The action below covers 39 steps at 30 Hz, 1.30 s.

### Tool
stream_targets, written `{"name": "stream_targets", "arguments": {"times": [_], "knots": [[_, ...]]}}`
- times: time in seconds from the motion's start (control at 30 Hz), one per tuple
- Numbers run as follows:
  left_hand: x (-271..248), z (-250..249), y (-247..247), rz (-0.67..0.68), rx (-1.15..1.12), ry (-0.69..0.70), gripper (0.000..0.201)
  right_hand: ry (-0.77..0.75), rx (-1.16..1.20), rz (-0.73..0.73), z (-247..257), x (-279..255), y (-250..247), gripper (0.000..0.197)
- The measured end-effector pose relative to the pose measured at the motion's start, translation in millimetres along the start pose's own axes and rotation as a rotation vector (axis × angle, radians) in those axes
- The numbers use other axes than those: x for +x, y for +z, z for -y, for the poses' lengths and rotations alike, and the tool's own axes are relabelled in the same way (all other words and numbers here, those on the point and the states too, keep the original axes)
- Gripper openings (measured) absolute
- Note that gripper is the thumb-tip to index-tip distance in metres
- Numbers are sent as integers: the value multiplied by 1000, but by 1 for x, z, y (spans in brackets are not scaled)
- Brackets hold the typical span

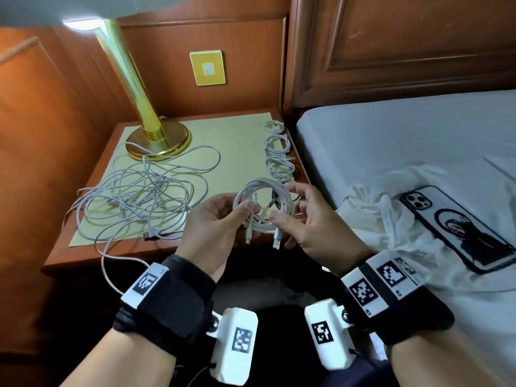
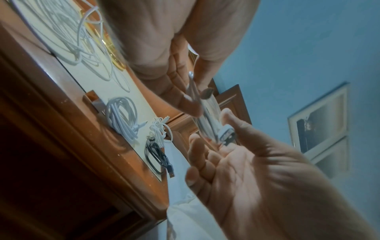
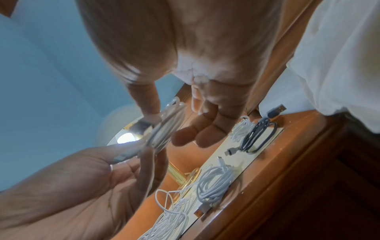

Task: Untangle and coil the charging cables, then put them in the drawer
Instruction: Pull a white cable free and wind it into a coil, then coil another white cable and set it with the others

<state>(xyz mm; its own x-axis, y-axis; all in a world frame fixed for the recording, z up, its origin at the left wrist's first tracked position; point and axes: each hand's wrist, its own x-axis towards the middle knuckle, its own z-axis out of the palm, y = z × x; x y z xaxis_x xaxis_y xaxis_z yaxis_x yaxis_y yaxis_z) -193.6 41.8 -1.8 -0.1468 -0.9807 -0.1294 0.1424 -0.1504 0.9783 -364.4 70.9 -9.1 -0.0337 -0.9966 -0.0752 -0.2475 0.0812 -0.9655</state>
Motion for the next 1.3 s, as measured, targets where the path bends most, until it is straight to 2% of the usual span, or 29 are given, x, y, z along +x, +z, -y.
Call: {"name": "stream_targets", "arguments": {"times": [0.17, 0.3, 0.4, 0.67, 0.8, 0.97, 1.07, 1.13, 1.23, 1.3], "knots": [[2, -3, 0, -71, -146, -50, 10, 90, 136, -105, 0, 3, 1, 37], [15, -5, -9, -177, -204, -73, 10, 109, 79, -190, -6, 2, 5, 29], [35, -4, -22, -250, -261, -114, 15, 90, 7, -182, -10, 7, 8, 20], [108, 8, -40, -324, -220, -153, 15, 87, 26, -230, -12, 78, 21, 10], [133, 18, -43, -292, -110, -159, 15, 80, 24, -201, -12, 102, 31, 8], [150, 27, -49, -187, 163, -250, 18, 49, 25, -232, -12, 117, 29, 9], [153, 27, -55, -71, 462, -188, 34, 47, 35, -254, -12, 121, 25, 10], [150, 17, -55, -26, 575, -167, 34, 49, 48, -271, -12, 123, 22, 11], [147, 9, -61, -3, 563, -173, 65, 30, 12, -304, -10, 121, 15, 12], [143, 7, -66, -32, 522, -173, 65, 34, 2, -322, -8, 118, 11, 12]]}}
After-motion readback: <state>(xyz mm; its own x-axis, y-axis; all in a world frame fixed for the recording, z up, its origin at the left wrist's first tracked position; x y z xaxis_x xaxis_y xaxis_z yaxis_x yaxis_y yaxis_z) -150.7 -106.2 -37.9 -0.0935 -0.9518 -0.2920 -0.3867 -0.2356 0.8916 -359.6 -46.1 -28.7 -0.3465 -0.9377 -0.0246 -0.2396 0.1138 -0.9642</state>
